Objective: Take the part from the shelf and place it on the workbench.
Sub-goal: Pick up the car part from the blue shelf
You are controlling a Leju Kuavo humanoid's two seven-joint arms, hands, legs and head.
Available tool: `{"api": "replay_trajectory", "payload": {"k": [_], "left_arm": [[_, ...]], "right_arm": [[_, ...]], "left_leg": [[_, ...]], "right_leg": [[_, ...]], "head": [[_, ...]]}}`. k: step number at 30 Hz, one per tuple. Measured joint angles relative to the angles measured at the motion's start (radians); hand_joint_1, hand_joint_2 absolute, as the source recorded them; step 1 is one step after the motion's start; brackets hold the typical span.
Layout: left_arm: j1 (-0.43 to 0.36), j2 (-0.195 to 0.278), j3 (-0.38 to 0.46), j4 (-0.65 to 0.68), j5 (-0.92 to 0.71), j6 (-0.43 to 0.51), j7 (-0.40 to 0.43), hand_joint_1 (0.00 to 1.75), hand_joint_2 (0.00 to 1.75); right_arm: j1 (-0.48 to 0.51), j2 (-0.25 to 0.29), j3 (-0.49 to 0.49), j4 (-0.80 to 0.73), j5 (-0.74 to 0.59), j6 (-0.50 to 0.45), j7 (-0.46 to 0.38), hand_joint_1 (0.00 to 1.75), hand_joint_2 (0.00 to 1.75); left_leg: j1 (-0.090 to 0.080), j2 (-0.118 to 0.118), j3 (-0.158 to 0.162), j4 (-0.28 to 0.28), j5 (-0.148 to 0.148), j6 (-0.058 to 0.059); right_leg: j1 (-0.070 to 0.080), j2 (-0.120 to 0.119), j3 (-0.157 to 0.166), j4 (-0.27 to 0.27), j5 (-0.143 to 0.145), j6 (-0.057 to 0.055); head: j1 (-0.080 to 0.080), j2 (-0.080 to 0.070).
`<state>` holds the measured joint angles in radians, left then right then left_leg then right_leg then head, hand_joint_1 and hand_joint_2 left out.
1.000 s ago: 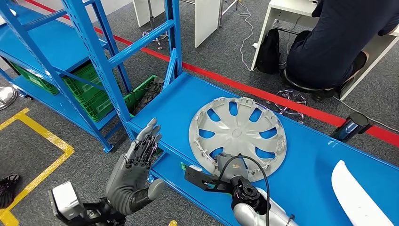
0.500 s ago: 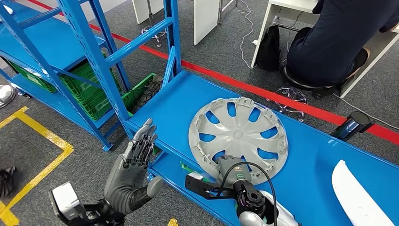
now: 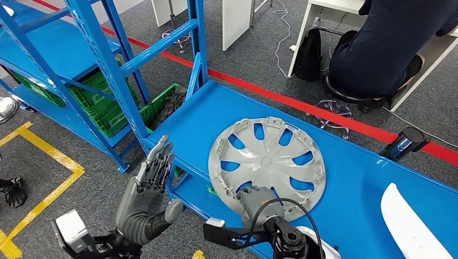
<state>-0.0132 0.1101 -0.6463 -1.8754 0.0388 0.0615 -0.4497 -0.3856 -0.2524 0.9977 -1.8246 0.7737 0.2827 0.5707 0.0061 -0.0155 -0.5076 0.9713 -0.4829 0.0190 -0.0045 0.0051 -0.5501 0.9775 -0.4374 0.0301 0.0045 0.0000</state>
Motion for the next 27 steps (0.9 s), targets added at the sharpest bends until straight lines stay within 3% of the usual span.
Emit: {"api": "replay_trajectory", "payload": {"k": [4,5,8,9,27], "left_arm": [[0.001,0.002,0.001,-0.003,-0.001,0.001,-0.002,0.0,1.75],[0.001,0.002,0.002,-0.005,-0.001,0.002,-0.002,0.0,1.75],[0.002,0.003,0.002,-0.01,-0.001,0.006,-0.002,0.0,1.75],[0.002,0.003,0.002,-0.011,-0.001,0.008,-0.002,0.0,1.75],[0.001,0.008,0.001,-0.028,0.005,0.013,0.006,0.0,1.75]], "right_arm": [[0.01,-0.016,0.015,-0.024,-0.017,0.005,0.0,1.59,1.75],[0.013,-0.02,0.016,-0.027,-0.019,0.002,0.0,1.36,1.75],[0.024,-0.029,0.016,-0.03,-0.02,-0.017,0.0,0.21,1.75],[0.027,-0.032,0.016,-0.031,-0.02,-0.021,0.0,0.0,1.75],[0.087,-0.054,-0.007,0.03,0.103,-0.052,0.003,0.0,1.75]], "left_leg": [[0.0,0.0,0.0,0.0,0.0,0.0],[0.0,0.0,0.0,0.0,0.0,0.0],[0.0,0.0,0.0,0.0,0.0,0.0],[0.0,0.0,0.0,0.0,0.0,0.0],[0.0,0.001,-0.003,0.0,0.003,0.001]], "right_leg": [[0.0,0.0,0.0,0.0,0.0,0.0],[0.0,0.0,0.0,0.0,0.0,0.0],[0.0,0.0,0.0,0.0,0.0,0.0],[0.0,0.0,0.0,0.0,0.0,0.0],[0.0,-0.001,-0.002,0.0,0.003,-0.002]], "head": [[0.0,0.0],[0.0,0.0],[0.001,0.0],[0.001,0.0],[0.002,0.0]]}}
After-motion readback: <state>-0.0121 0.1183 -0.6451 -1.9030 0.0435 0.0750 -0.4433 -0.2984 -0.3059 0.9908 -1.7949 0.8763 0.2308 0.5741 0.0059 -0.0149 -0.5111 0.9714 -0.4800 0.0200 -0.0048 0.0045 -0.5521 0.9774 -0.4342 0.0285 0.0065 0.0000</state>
